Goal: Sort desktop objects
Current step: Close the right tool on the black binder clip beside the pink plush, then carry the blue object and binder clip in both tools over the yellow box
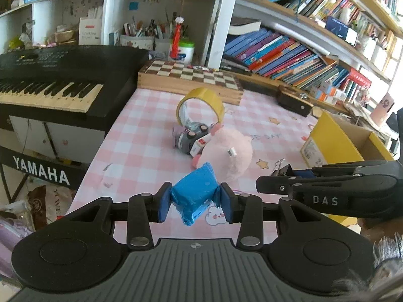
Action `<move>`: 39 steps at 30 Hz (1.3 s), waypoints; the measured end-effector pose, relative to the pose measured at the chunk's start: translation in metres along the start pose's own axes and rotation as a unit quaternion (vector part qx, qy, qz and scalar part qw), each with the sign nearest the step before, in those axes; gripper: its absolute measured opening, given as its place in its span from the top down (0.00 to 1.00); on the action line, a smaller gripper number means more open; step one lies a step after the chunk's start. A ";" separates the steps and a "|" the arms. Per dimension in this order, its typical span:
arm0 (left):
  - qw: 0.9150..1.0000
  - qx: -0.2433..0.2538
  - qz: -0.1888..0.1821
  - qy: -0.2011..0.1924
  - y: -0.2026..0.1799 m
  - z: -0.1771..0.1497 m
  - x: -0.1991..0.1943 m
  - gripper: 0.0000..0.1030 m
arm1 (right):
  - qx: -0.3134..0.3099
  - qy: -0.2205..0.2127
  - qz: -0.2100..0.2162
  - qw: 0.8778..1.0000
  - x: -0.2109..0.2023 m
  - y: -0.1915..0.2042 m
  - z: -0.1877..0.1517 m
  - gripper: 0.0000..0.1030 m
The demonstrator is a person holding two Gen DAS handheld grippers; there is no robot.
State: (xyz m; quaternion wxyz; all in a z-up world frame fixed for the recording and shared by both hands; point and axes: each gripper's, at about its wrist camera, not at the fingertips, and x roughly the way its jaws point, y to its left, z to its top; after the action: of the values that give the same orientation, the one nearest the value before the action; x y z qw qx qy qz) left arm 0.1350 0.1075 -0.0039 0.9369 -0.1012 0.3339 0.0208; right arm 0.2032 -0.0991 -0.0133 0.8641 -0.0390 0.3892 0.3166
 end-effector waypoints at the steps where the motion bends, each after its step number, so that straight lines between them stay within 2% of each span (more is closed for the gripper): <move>1: 1.000 0.000 -0.002 -0.003 0.000 0.000 -0.003 0.64 | 0.000 -0.004 -0.003 1.000 -0.004 0.001 0.000 0.75; 9: 0.999 0.008 -0.028 -0.030 -0.001 0.004 -0.027 0.64 | 0.003 -0.030 -0.032 0.999 -0.036 0.008 -0.003 0.75; 15: 0.998 0.010 -0.049 -0.045 -0.004 0.001 -0.045 0.64 | 0.003 -0.032 -0.046 0.998 -0.054 0.020 -0.017 0.75; 27: 0.993 0.044 -0.101 -0.033 -0.012 -0.028 -0.076 0.64 | 0.037 -0.033 -0.070 0.996 -0.084 0.041 -0.054 0.75; 39: 0.988 0.070 -0.135 -0.018 -0.012 -0.062 -0.112 0.64 | 0.072 -0.036 -0.097 0.992 -0.116 0.064 -0.098 0.75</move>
State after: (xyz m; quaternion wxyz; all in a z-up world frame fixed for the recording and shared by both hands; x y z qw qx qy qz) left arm 0.0114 0.0868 0.0219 0.9418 -0.0790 0.3008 -0.1274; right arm 0.0448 -0.1386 0.0110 0.9048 -0.0029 0.3738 0.2038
